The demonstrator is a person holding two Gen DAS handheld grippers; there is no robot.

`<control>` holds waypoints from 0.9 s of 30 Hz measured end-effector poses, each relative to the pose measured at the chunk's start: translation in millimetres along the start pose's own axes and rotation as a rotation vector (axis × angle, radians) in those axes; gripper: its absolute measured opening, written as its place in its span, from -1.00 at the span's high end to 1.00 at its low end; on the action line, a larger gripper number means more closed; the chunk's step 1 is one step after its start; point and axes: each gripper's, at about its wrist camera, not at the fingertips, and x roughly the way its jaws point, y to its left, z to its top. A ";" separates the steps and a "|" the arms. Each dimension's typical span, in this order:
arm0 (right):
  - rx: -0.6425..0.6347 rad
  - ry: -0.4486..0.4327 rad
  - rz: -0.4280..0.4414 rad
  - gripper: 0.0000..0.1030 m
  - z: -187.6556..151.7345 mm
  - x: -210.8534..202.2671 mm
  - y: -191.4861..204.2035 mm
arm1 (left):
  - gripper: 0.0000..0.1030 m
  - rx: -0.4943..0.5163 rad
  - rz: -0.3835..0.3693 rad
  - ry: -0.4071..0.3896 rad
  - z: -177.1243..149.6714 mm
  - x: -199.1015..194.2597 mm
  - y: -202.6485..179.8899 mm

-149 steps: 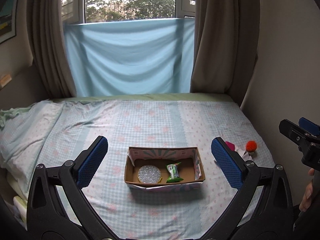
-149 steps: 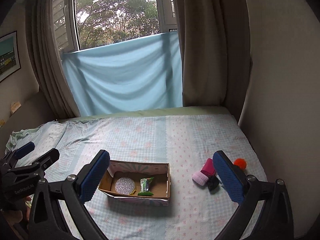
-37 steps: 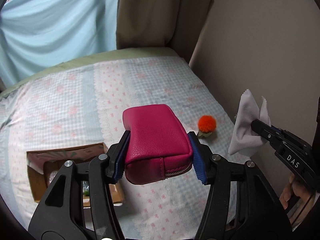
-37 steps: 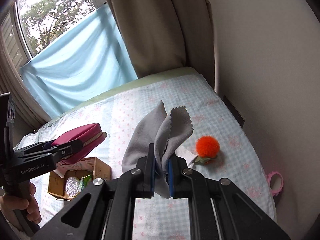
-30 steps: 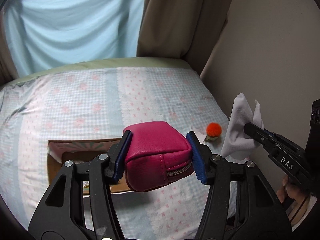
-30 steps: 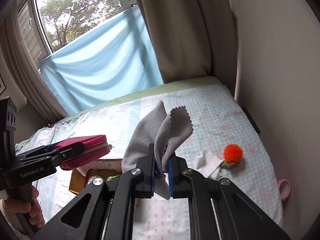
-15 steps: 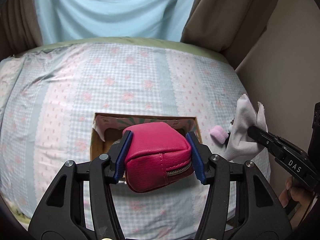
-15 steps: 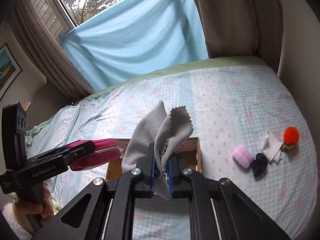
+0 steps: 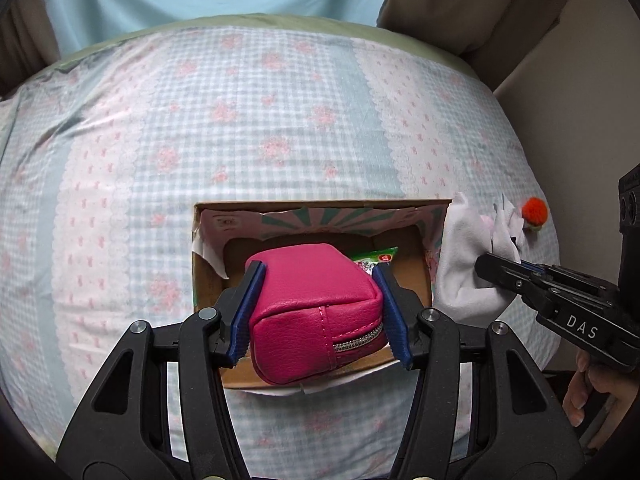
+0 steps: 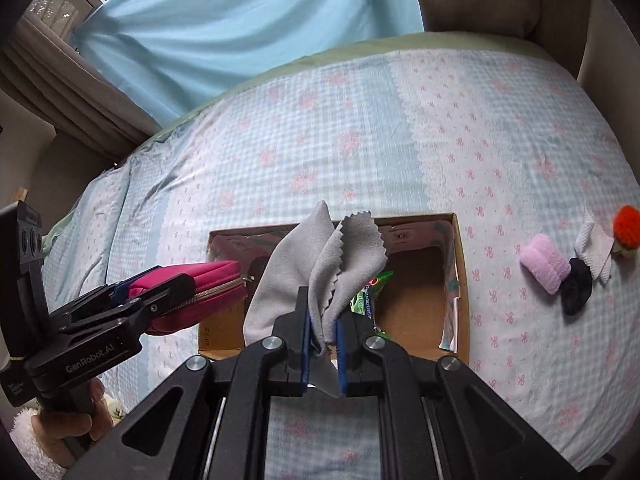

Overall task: Organize soft objects
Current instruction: 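Carry the pink pouch and grey cloth over the box and release both, then withdraw both open tools upward from the box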

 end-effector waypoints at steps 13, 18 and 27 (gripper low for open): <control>0.085 0.189 -0.037 0.81 23.6 72.9 -23.9 | -0.01 0.098 0.045 0.124 11.0 64.8 -0.6; 0.101 0.266 -0.053 0.77 27.4 93.2 -27.0 | -1.00 0.143 0.076 0.140 0.8 64.6 -5.7; 0.067 0.266 -0.063 -1.00 15.7 95.9 -22.9 | -0.99 0.131 0.115 0.161 -18.8 52.8 -3.1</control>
